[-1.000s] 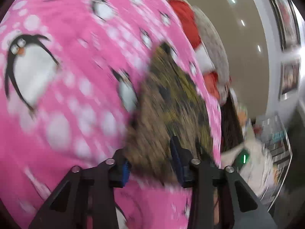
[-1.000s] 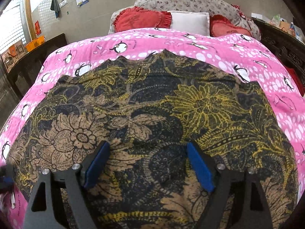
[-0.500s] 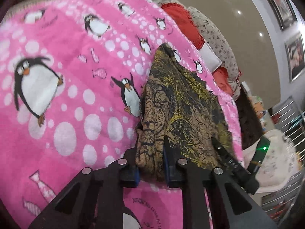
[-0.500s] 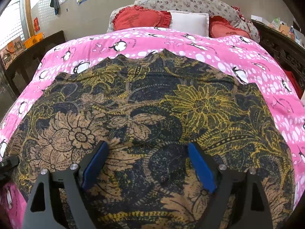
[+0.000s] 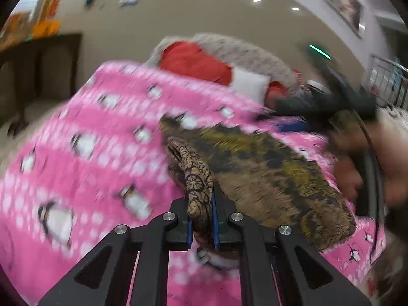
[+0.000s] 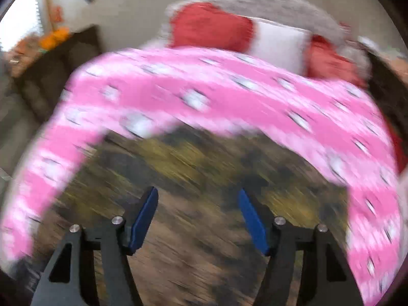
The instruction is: Fold small clothes
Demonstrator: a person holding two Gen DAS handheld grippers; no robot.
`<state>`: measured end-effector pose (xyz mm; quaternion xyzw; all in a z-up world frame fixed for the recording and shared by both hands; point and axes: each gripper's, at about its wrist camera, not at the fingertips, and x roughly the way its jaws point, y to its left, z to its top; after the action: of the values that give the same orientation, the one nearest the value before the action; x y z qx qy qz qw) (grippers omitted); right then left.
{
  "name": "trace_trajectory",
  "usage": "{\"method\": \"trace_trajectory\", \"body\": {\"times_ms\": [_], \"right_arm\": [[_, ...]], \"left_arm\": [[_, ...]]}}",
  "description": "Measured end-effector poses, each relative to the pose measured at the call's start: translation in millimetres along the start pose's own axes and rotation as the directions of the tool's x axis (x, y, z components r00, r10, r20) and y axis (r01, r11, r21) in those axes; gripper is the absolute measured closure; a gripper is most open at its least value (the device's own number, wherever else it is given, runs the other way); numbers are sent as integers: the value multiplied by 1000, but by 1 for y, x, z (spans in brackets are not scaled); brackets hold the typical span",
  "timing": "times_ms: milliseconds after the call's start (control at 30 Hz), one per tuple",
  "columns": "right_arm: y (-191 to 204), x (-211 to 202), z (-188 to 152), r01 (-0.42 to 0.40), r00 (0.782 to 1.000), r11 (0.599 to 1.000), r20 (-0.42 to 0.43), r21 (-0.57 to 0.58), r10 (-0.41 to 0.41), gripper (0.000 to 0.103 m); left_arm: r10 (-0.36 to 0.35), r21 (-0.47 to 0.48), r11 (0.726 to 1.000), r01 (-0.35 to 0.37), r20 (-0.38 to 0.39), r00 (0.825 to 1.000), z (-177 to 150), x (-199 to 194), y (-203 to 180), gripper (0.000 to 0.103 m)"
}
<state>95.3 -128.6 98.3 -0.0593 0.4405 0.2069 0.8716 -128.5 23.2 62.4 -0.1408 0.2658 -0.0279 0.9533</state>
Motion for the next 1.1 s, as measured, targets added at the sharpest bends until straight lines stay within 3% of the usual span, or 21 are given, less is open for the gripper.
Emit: {"method": "trace_trajectory", "body": {"times_ms": [67,100,200,267,333,467,633,667,733,933,1100], "right_arm": [[22,17,31,-177,981,984,-82,-16,175,27],[30,25,41,-204,973,979,-115,-25,200,27],[57,57,67,-193,959,979,-223,-65,174,27],[76,77,76,-223,939,969,-291,-109,184,27],[94,90,78,-210,931,964,-335,-160,147,27],[123,113,78,-109,929,944,-369,-313,-15,28],[140,136,68,-35,898,883,-402,-468,-177,56],[140,138,67,-31,895,880,-404,-475,-186,61],[138,139,66,-38,892,885,-414,-465,-179,88],[93,98,81,-106,921,942,-388,-320,-28,93],[20,52,83,-130,937,969,-345,-208,52,93]], "left_arm": [[-24,37,999,24,12,1000,3,1,-11,103],[-38,50,998,37,15,999,4,1,-15,103],[-67,81,995,66,11,998,6,3,-24,103],[-75,88,993,74,11,997,7,4,-25,103],[-78,84,993,78,8,997,7,4,-22,103],[-87,79,993,87,1,996,7,5,-21,103],[-91,86,992,91,-3,996,8,5,-25,103],[-90,89,992,90,-5,996,8,5,-26,103],[-90,97,991,89,-4,996,10,3,-29,103],[-116,140,984,114,6,993,17,-5,-51,103],[-149,199,969,148,-9,989,18,1,-89,103]]}}
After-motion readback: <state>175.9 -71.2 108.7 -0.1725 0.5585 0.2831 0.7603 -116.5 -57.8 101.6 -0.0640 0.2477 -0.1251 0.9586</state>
